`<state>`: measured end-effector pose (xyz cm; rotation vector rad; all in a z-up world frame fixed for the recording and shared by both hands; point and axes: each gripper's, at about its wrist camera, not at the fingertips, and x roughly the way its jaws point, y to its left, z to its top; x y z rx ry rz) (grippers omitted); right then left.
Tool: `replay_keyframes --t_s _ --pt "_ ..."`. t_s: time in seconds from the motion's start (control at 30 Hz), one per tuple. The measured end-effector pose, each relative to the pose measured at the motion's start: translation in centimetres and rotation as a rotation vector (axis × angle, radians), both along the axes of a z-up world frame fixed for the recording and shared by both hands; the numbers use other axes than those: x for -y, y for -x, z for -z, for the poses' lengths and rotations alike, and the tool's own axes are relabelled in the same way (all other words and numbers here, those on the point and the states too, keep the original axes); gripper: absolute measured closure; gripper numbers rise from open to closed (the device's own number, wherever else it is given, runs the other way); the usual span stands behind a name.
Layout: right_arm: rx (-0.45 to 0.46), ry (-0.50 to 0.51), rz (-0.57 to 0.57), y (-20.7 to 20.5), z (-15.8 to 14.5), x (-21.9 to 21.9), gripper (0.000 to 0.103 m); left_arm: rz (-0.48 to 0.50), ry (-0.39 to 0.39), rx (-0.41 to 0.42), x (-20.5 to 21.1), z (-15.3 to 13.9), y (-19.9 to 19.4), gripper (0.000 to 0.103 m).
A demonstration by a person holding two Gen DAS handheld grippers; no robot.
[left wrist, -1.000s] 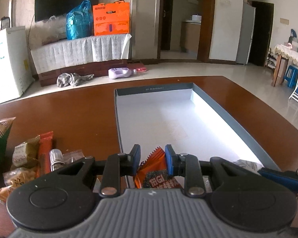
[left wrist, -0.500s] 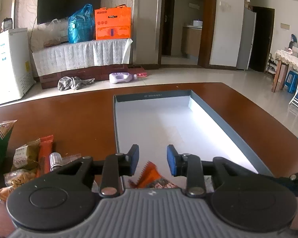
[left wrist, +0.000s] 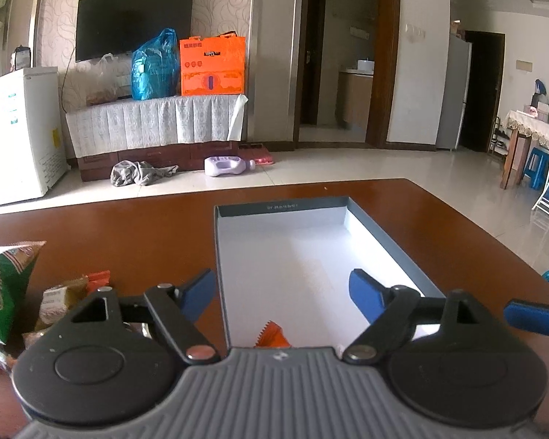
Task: Organize snacks
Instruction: 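Carry both packets over the grey box and open both tools to drop them, then reach the left tool toward the clear candy packet while the right tool grasps a foil chocolate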
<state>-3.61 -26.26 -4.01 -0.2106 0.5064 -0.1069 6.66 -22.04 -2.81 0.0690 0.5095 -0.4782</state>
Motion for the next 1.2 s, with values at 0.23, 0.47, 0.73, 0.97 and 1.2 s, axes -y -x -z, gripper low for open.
replay_keyframes --t_s 0.23,0.47,0.73,0.97,1.2 --pt "0.027 -0.010 -0.046 0.6 -0.8 -1.6 0.023 -0.032 -0.038 0.048 -3.4 -1.8 1.2 0.022" --pt "0.008 -0.050 -0.188 0.3 -1.0 -6.2 0.040 -0.172 -0.088 0.058 -12.2 -2.6 1.9 0.022" --pt "-0.052 -0.065 -0.338 -1.0 0.2 -12.8 0.047 -0.284 -0.118 0.001 -20.8 -0.4 1.9 0.022" --pt "-0.135 -0.088 -0.355 -2.7 2.3 -14.9 0.051 -0.209 -0.122 -0.030 -19.8 1.6 0.6 0.022" --pt "-0.201 -0.162 -0.313 -4.6 3.9 -14.2 0.054 -0.184 -0.104 -0.069 -18.2 2.5 -1.4 0.022"
